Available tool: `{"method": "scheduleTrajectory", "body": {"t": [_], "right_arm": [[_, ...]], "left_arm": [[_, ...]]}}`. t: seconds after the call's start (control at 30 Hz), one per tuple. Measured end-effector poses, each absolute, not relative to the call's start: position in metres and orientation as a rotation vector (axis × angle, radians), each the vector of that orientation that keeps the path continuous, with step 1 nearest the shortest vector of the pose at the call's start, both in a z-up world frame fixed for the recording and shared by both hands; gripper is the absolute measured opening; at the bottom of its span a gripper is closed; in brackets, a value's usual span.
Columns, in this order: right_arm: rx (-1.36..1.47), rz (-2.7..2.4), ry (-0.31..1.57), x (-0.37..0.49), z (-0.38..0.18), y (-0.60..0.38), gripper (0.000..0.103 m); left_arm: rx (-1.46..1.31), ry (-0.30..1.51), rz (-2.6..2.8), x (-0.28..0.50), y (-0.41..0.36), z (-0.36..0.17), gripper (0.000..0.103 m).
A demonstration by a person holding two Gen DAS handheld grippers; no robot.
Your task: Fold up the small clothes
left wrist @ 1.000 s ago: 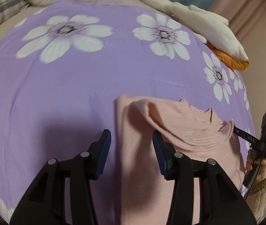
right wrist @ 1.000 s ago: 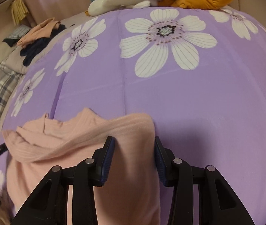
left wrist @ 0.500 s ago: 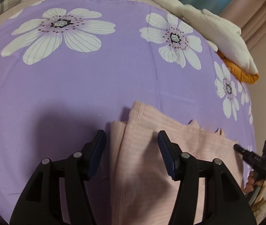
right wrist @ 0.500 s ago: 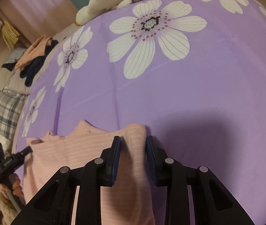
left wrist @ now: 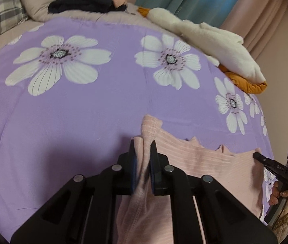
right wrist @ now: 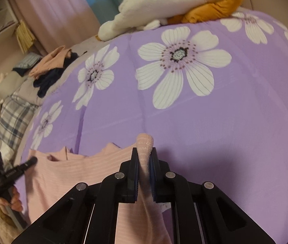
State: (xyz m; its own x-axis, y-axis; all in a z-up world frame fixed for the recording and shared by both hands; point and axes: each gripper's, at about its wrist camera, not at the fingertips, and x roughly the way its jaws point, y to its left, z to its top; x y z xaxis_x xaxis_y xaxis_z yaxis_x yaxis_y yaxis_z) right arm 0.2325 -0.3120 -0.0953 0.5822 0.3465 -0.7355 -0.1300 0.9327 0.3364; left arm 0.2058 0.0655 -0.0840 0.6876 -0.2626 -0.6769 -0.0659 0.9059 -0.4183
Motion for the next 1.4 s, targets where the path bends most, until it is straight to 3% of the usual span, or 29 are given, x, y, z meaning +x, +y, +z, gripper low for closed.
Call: {"method": "scheduleTrajectory", "body": {"t": [0.17,0.27,0.37,0.47,0.57,0.87,1.27,1.4], "right_arm": [[0.241,0.250,0.978,0.240,-0.111,-0.308,0.011],[0.266,0.270,0.981,0.237,-0.109,-0.312,0.011],[0.280,0.291,0.977,0.235,-0.105,-0.313,0.011],[0.270,0.275,0.983,0.233,-0.105,-0.313,0.011],[0.280,0.256,0.963,0.231,-0.101,-0.315,0.011],[0.265,0.257,0.875,0.232,-0.089,-0.308,0.011],[0.196,0.185,0.933,0.226,-0.077,-0.316,0.011],[0.182,0.154,0.842,0.222,-0.065,-0.315,0.011]], "left_arm": [[-0.373,0.870,-0.069,0.210,0.062,-0.095,0.014],[-0.409,0.863,-0.083,0.204,0.064,-0.095,0.027],[-0.421,0.861,-0.087,0.203,0.063,-0.093,0.028],[-0.411,0.856,-0.088,0.203,0.059,-0.091,0.026],[-0.372,0.825,-0.067,0.201,0.056,-0.088,0.007],[-0.443,0.755,-0.043,0.187,0.073,-0.070,0.007],[-0.489,0.684,-0.070,0.165,0.077,-0.053,0.007],[-0.464,0.663,-0.056,0.165,0.078,-0.048,0.007]]}}
